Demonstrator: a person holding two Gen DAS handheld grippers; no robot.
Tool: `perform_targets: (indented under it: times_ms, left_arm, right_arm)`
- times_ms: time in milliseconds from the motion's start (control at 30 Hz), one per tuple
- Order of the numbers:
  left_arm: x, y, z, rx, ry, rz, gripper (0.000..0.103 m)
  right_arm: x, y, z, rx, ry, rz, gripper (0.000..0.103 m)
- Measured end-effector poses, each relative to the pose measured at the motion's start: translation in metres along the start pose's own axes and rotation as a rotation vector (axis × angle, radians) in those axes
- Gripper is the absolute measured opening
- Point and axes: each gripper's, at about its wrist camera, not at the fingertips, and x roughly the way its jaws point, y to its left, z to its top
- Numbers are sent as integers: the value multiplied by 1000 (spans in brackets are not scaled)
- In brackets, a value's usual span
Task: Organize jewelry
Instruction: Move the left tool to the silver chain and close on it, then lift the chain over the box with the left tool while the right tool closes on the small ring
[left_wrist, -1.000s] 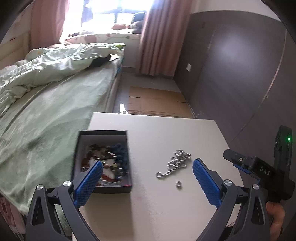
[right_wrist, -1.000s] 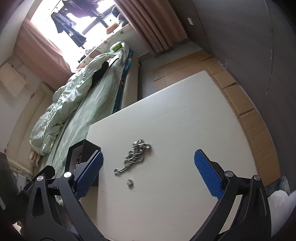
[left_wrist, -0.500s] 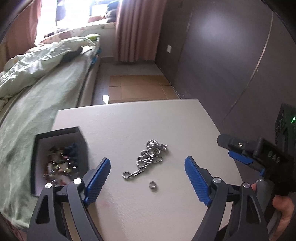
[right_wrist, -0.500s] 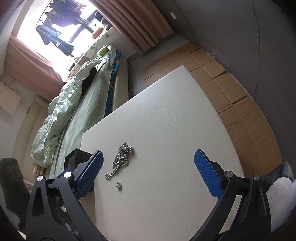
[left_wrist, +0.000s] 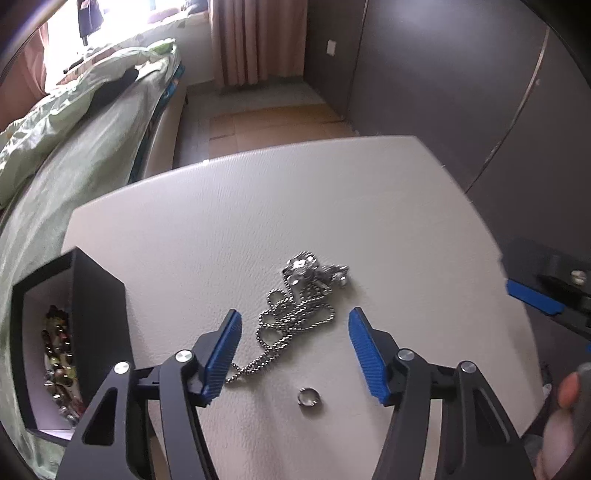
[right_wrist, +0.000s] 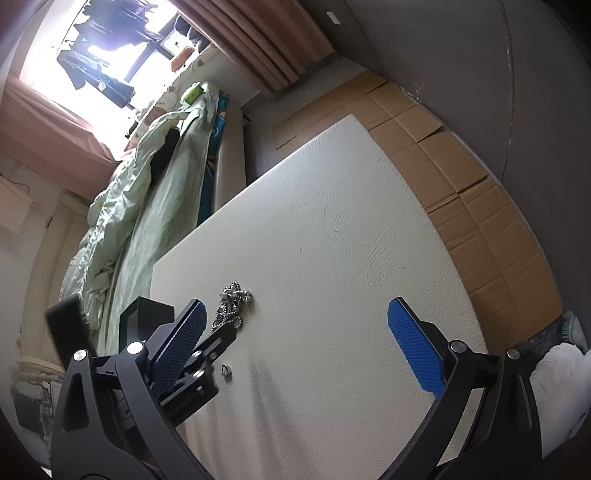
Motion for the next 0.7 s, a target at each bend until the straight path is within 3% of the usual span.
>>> perform_targets:
  times_ms: [167,200,233,300,367,600,700]
  left_arm:
    - [6,-5,-5,41,-28,42,41]
    - [6,-5,-6,44,-34,43,32]
    - [5,-5,-7,48,-38,52,13]
    - [4,-3,-6,48,-28,53,5]
    - [0,1,-7,37,-23,21,5]
    - [-46,7,-1,23,-113,-2,4]
    - [-72,11,4,18,-158,-3,4]
  right_arm:
    - [0,2,0,-10,2,0,98]
    - [1,1,0,-10,4,-1,98]
    - [1,1,0,-11,6,-5,98]
    - [2,1,-1,-17,9,-19,98]
    - [6,4,-3,-31,18,-43,98]
    - [12,13,-9,-103,41,-52,98]
    - [14,23,-13,-160,50,-55,81]
